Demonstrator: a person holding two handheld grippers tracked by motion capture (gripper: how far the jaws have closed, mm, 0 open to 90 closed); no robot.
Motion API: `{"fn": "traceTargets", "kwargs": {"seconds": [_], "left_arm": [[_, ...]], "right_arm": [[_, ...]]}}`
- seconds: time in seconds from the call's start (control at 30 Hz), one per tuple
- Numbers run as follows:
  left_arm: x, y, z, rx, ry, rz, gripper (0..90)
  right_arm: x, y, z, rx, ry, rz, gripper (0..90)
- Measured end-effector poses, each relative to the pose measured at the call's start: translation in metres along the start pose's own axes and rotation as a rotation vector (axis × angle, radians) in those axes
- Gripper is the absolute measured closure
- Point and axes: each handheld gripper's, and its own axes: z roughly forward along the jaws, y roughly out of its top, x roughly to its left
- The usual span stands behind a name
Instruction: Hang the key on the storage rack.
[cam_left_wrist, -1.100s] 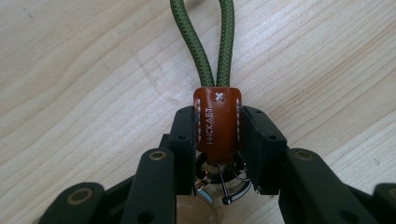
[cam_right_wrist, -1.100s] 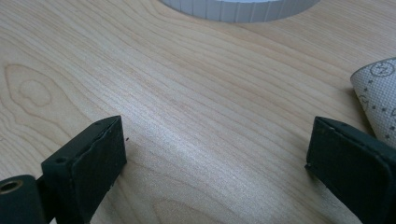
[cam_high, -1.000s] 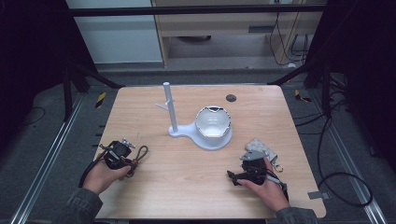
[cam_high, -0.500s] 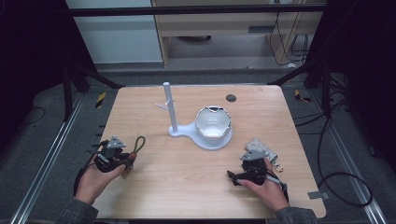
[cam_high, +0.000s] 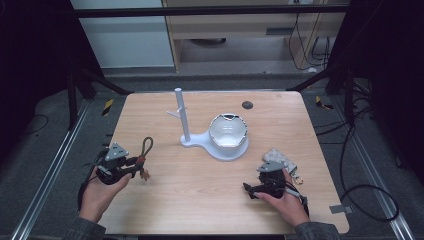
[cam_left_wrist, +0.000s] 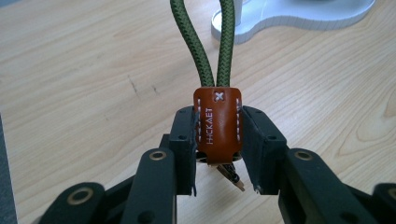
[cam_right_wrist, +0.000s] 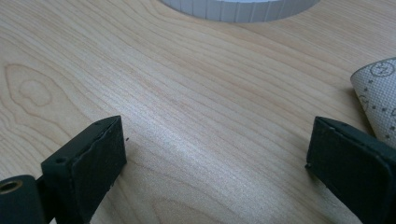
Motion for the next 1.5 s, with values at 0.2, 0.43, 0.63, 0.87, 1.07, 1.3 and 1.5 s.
{"fn": "traceTargets", "kwargs": {"seconds": [0.2,0.43,0.63,0.87,1.07,1.3,1.5], "left_arm": [[-0.003,0.005,-0.002,-0.023,0.003,0.000,66.3],[-0.011,0.017,-0.003,-0.084,0.010,0.003,66.3],[-0.018,0.027,-0.005,-0.131,0.013,0.006,66.3],[-0.026,0.035,-0.004,-0.151,-0.003,0.012,66.3],[-0.032,0.042,-0.004,-0.171,-0.006,0.020,66.3],[-0.037,0.048,-0.005,-0.200,-0.001,0.013,66.3],[-0.041,0.055,-0.005,-0.234,0.008,0.001,66.3]], "right_arm": [[0.000,0.000,0.000,0.000,0.000,-0.001,4.7],[0.000,0.000,0.000,0.000,0.000,0.000,4.7],[0.000,0.000,0.000,0.000,0.000,0.000,4.7],[0.000,0.000,0.000,0.000,0.000,-0.001,4.7],[0.000,0.000,0.000,0.000,0.001,0.000,4.7],[0.000,0.000,0.000,0.000,0.001,0.000,4.7],[0.000,0.000,0.000,0.000,0.000,0.000,4.7]]}}
